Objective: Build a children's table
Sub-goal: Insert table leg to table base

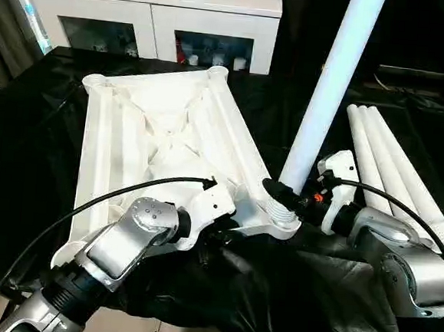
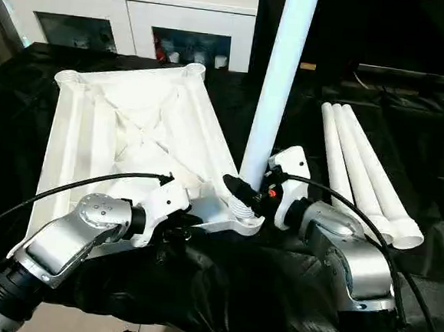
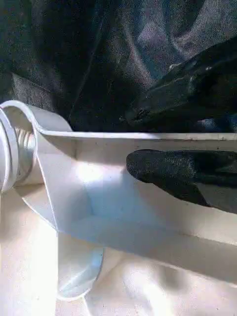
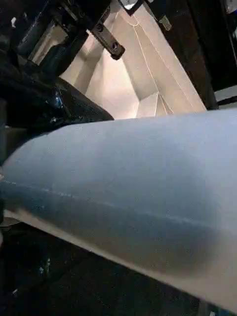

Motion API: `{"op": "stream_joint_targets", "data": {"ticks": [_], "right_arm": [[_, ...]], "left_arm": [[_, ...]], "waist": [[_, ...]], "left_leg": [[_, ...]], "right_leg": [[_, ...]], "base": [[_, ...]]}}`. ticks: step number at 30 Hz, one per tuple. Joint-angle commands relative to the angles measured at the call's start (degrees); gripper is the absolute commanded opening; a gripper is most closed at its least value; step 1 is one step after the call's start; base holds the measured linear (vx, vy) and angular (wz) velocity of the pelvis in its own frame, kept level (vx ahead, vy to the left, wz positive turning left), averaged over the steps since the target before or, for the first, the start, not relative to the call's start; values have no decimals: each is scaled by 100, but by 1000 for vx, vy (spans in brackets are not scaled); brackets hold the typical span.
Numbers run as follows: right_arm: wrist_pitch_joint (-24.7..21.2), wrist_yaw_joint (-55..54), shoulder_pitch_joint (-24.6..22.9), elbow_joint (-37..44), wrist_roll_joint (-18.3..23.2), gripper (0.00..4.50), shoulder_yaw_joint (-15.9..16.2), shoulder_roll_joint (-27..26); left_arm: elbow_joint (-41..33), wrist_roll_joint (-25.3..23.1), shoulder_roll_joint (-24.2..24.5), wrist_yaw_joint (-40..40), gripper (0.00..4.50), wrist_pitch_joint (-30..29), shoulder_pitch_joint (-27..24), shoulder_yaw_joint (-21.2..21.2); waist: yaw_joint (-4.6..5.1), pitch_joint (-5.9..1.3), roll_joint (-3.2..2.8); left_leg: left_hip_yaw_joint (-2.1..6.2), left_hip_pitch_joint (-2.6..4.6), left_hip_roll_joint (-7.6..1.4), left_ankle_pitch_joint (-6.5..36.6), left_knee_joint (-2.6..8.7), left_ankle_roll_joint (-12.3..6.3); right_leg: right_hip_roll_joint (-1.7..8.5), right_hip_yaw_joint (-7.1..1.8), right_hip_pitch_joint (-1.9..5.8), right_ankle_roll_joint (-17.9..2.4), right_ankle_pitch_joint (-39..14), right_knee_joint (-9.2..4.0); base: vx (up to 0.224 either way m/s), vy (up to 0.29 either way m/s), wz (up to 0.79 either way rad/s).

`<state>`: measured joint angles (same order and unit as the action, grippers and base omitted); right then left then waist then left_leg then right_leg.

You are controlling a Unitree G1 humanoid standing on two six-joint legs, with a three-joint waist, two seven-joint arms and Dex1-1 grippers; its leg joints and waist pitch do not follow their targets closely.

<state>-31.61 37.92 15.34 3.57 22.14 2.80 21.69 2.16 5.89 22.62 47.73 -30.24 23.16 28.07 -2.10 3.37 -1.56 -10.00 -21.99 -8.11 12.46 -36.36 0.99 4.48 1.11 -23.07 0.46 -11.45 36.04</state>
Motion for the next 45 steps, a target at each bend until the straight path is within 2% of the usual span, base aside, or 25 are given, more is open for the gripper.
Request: {"op": "stream_joint_targets", "data": {"ticks": [1,5,8,9,11,12,18,26,27,28,29,30,32,33,34,36,37,39,41,43,44,45], "right_arm": [[133,125,-38,-155,-33,191,24,100],[176,161,-74,-180,-85,191,44,147],[174,157,-89,-160,-84,191,31,155],[166,161,-93,-146,-81,191,17,156],[171,184,-95,-140,-77,191,3,155],[197,194,-95,-154,-80,191,7,153],[287,253,-107,-190,-119,191,58,157],[377,302,-157,-201,-193,191,97,202],[420,331,-194,-205,-198,191,99,204],[442,345,-215,-207,-195,191,98,200],[458,356,-239,-209,-184,191,88,192],[499,367,-265,-227,-174,191,76,175],[499,367,-265,-227,-174,191,76,175],[550,381,-301,-261,-156,191,50,151],[600,409,-340,-318,-119,191,17,116],[677,438,-376,-400,-111,191,-8,88],[805,459,-408,-593,-108,191,-55,32],[911,471,-427,-736,-104,191,-98,-14],[921,426,-435,-885,20,191,-256,-130],[921,426,-435,-885,20,191,-256,-130],[970,368,-441,-1077,157,191,-449,-252],[970,368,-441,-1077,157,191,-449,-252]], "left_arm": [[71,-21,94,202,56,80,60,102],[53,7,102,413,17,472,42,100],[55,13,98,446,1,509,47,95],[72,4,99,457,0,506,61,97],[111,-20,108,497,0,499,86,109],[154,-51,115,518,0,531,98,123],[367,-322,219,611,0,753,165,294],[490,-491,288,670,0,883,212,405],[539,-537,283,648,0,964,230,397],[574,-556,278,636,0,1007,241,387],[609,-575,269,643,0,1053,248,372],[646,-586,265,669,0,1112,259,363],[646,-586,265,669,0,1112,259,363],[676,-587,263,698,0,1158,270,362],[701,-561,258,746,0,1214,284,352],[720,-544,251,783,0,1253,295,342],[754,-528,248,832,0,1292,316,329],[782,-532,246,861,0,1320,331,323],[828,-538,238,878,0,1361,344,314],[828,-538,238,878,0,1361,344,314],[876,-547,229,885,0,1390,359,301],[876,-547,229,885,0,1390,359,301]], "waist": [[-12,-381,84],[-12,-391,76],[-12,-395,65],[-14,-390,44],[-7,-390,52],[-11,-389,30],[-14,-391,27],[-12,-377,0],[-16,-377,-37],[-16,-377,-37],[-15,-378,-10],[-15,-379,-27],[-13,-380,-15],[-14,-377,-18],[-23,-381,-65],[-14,-375,-43],[-24,-380,-87],[-8,-377,-64],[5,-373,-75],[12,-377,-75],[19,-371,-98],[25,-372,-89]], "left_leg": [[142,76,-408,508,477,-283],[145,74,-410,426,471,-331],[143,80,-415,427,468,-341],[147,82,-417,454,471,-330],[145,85,-415,516,475,-303],[149,88,-418,541,477,-287],[150,92,-417,580,481,-271],[156,113,-429,848,508,-120],[162,118,-429,891,510,-89],[162,118,-429,891,510,-89],[158,113,-425,912,513,-91],[160,111,-423,931,513,-89],[163,106,-427,940,515,-90],[161,106,-425,988,517,-103],[168,109,-425,1016,515,-93],[162,113,-428,1075,522,-81],[168,111,-425,1097,522,-68],[170,101,-424,1198,534,-47],[175,103,-425,1267,542,-40],[181,112,-430,1330,551,-18],[179,113,-425,1373,555,-4],[180,115,-425,1436,556,12]], "right_leg": [[364,-198,287,-1530,-620,-411],[361,-194,299,-1553,-417,-386],[364,-192,297,-1594,-372,-384],[364,-193,293,-1603,-390,-382],[359,-193,296,-1608,-430,-392],[363,-193,295,-1616,-446,-390],[355,-196,290,-1599,-411,-403],[363,-200,286,-1593,-624,-417],[366,-202,281,-1595,-618,-418],[366,-202,281,-1595,-618,-418],[364,-204,288,-1592,-586,-423],[366,-201,287,-1588,-598,-428],[370,-202,296,-1586,-603,-422],[374,-203,289,-1568,-732,-436],[381,-205,283,-1558,-804,-436],[370,-204,272,-1542,-861,-453],[378,-208,274,-1537,-883,-449],[377,-202,275,-1527,-981,-464],[377,-200,266,-1526,-1050,-469],[373,-197,266,-1503,-1137,-475],[371,-199,252,-1489,-1203,-481],[378,-200,252,-1489,-1271,-494]], "base": [[0,0,0],[0,0,0],[0,0,0],[0,0,0],[0,0,0],[0,0,0],[0,0,0],[0,0,0],[0,0,0],[0,0,0],[0,0,0],[0,0,0],[0,0,0],[0,0,0],[0,0,0],[0,0,0],[0,0,0],[0,0,0],[0,0,0],[0,0,0],[0,0,0],[0,0,0]]}}
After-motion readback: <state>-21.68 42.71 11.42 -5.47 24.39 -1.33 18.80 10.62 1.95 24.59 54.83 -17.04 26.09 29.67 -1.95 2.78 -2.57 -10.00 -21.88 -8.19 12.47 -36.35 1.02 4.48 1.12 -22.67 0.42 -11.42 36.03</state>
